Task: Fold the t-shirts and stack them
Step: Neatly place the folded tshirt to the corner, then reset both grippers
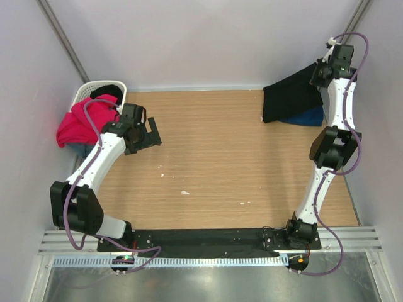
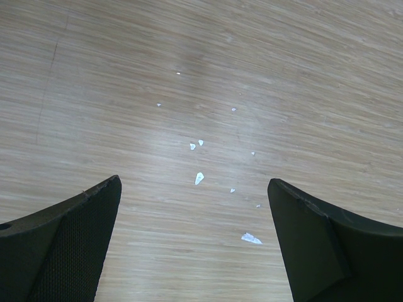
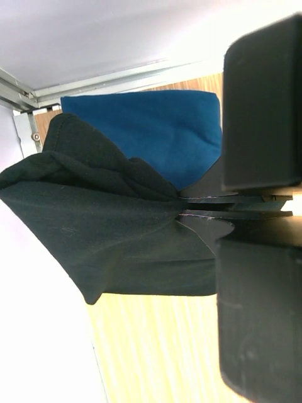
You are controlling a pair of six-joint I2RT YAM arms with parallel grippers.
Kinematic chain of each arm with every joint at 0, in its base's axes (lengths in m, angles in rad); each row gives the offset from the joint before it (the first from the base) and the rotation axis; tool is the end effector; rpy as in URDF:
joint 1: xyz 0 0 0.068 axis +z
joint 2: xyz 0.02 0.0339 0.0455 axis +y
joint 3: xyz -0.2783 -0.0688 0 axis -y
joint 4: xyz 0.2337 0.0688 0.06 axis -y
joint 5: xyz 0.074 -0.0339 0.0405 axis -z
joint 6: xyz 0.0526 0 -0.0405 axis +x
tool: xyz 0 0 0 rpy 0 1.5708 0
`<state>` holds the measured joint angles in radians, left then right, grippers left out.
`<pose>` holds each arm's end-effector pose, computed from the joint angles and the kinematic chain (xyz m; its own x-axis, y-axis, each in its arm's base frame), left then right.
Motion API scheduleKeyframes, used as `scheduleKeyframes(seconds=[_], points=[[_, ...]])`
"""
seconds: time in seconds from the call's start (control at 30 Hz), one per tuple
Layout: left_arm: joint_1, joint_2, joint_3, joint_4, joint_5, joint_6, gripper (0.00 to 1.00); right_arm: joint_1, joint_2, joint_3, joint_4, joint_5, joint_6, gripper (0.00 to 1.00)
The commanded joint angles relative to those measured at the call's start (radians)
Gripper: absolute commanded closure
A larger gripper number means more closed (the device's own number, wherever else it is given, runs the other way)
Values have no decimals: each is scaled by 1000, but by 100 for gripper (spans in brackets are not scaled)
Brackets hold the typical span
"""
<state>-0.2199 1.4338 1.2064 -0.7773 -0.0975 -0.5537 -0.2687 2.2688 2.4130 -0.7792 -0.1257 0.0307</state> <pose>0.2851 -0.0585 0.2883 -0.7880 -0.3601 -0.4994 -0.2918 0.9327 -0.2121 0.5061 -0.1325 0.3448 -0.5665 0.1876 -0.8024 0.1836 0.9780 0.0990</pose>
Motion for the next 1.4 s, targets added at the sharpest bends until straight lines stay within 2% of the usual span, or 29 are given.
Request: scheduleKeyframes(seconds=[0.0,0.2,0.33,0.73,0.77,0.8,0.87,0.9,0.97,1.0,1.1,1.23,1.37], points=[[7,-26,-1,21,-11,-17,0,-15,-32,49,80,18,-28,99],[7,-4,4,21,-21,-28,0,-23,26,46,98,55,-64,99],[7,23,15,16,-11,-37,0,-27,84,52,97,167,-98,99],[5,123,122,-37,12,-20,0,-37,193,47,155,351,-195,98],[7,120,122,-36,15,-23,0,-37,198,58,152,359,-196,93],[7,119,124,-36,21,-25,0,-37,198,61,147,369,-199,70],[5,108,130,-42,18,-25,0,-37,187,60,140,386,-204,43],[5,103,133,-46,15,-23,0,-35,164,60,133,409,-207,23],[7,91,147,-48,4,-12,0,-35,137,63,124,446,-216,5],[7,79,151,-48,1,-8,0,-35,103,61,120,469,-216,0],[7,51,174,-50,-5,17,0,-30,32,58,100,502,-193,0],[5,-2,191,-51,-7,44,0,-26,-127,-14,93,338,-120,0],[7,-96,177,-13,-11,70,0,2,-331,-170,115,189,-60,0]])
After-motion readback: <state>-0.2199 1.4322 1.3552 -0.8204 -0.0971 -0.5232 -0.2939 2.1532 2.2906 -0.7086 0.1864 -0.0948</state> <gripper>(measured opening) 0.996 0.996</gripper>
